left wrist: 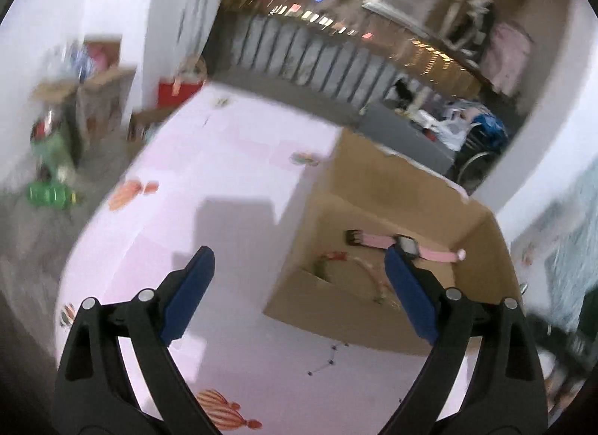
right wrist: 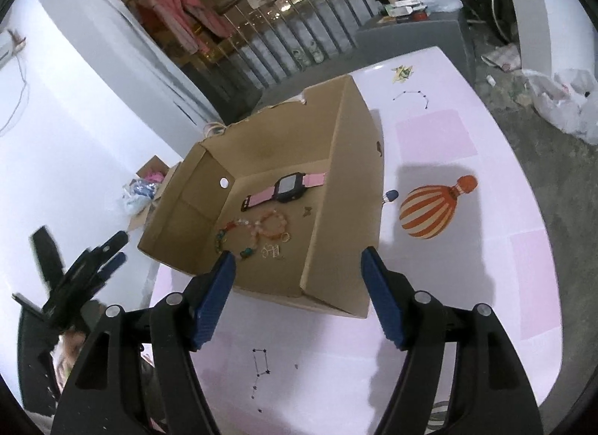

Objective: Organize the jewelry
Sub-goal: 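Withdraw both grippers up and away from the box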

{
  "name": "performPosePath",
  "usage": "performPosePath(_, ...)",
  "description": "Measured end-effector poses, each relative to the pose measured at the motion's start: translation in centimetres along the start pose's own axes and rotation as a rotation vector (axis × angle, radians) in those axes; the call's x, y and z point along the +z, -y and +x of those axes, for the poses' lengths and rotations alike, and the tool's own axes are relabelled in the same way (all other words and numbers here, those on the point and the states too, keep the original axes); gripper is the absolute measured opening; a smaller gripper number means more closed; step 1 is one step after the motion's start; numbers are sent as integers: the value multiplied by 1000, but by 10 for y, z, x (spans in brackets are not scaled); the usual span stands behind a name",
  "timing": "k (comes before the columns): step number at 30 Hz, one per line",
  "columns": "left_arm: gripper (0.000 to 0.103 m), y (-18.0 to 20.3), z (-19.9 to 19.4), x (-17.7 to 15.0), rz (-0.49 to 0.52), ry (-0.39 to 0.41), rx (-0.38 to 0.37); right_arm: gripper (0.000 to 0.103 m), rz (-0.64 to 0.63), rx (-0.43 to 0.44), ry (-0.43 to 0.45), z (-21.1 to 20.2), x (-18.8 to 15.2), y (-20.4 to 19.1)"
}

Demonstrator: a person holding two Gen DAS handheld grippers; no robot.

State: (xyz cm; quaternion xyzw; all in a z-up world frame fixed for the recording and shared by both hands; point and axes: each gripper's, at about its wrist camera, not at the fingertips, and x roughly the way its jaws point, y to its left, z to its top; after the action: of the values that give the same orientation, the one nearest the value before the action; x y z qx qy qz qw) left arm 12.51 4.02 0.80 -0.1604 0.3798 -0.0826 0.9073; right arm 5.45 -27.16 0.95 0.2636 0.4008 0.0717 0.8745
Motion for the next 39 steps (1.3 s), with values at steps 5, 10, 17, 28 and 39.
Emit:
performPosePath(5, 88, -11, 46, 8, -92, -155, -110, 70, -23, -3, -35, 18, -3, -9)
performPosePath(10, 89, 14, 52, -9, -29, -200, -180, 72, -60, -28, -58, 21, 2, -14)
performPosePath(17, 89, 32, 43, -29, 40, -228, -167, 72, -49, -52, -65, 15, 13, -2)
performPosePath(28, 89, 33, 34, -44, 45, -251, -172, 72, -41, -86, -55, 0, -2, -1)
performPosePath(39, 89, 27, 30, -38, 69, -235, -155, 72, -42, -110, -38, -9, -16, -4)
